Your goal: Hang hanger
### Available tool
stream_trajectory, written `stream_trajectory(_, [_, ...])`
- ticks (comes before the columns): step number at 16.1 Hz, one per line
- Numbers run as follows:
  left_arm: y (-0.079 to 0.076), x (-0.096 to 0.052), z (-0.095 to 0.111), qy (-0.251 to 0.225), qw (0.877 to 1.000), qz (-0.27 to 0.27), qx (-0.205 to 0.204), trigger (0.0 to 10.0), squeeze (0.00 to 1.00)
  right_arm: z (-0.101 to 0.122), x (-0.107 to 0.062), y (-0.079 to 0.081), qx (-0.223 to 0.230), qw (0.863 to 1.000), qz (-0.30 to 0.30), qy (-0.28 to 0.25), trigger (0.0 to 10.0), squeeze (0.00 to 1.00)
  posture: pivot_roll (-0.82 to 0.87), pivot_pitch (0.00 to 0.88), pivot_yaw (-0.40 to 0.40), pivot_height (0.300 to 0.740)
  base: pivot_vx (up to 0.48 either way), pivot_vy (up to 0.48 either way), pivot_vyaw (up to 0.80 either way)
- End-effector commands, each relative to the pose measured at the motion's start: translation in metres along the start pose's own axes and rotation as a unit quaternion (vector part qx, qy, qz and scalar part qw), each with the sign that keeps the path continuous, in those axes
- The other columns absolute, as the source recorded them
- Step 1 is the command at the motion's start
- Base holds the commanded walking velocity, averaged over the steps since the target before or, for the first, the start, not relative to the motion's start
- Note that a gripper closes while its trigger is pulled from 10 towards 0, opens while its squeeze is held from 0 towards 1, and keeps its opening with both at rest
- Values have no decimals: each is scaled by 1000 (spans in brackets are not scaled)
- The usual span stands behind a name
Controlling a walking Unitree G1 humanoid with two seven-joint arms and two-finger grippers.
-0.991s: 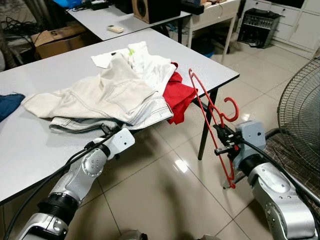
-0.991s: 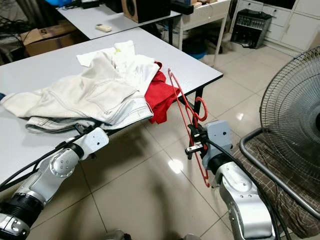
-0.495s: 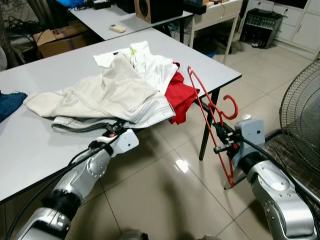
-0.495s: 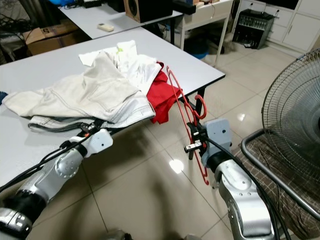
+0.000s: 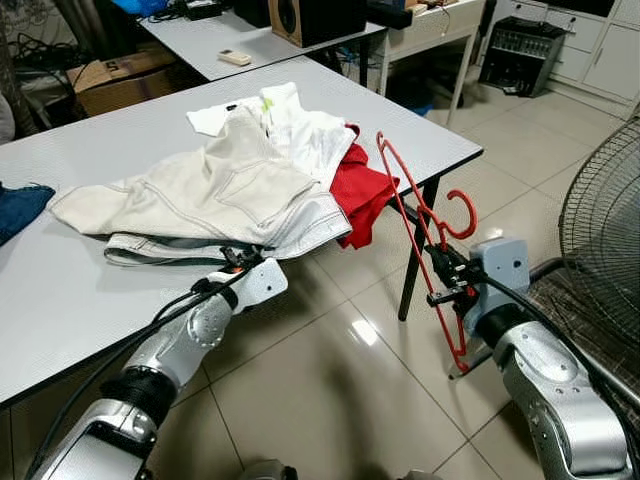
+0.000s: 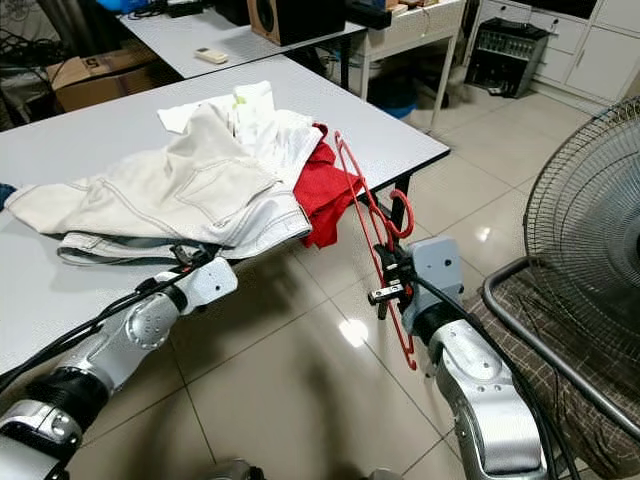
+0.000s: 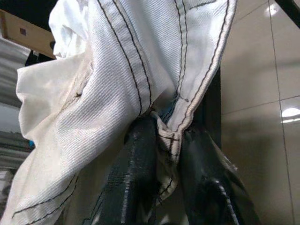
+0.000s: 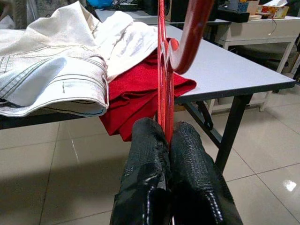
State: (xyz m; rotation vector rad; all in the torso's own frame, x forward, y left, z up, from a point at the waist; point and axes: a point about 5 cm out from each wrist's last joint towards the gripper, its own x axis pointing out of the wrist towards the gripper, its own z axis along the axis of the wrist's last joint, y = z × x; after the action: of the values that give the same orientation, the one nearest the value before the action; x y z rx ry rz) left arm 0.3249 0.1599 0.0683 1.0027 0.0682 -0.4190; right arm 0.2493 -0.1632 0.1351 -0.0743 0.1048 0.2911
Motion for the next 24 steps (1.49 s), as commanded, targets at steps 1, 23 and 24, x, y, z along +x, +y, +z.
stream_trajectory(1, [6, 2, -3, 9, 1000, 6, -15, 0, 0, 0, 1, 1, -3, 1000, 1, -1, 10000, 0, -138, 0, 86, 705, 0, 0, 0])
stream_trajectory(23, [176, -74, 108, -293, 873, 60, -386, 0, 0, 49, 5, 57, 42, 964, 238, -109, 10000, 0, -21, 0, 65, 705, 0, 0, 327])
stream_trajectory(24, [174, -75, 108, -285, 875, 52, -387, 0, 0, 50, 5, 58, 45, 964, 240, -109, 10000, 0, -21, 0, 65, 705, 0, 0, 800])
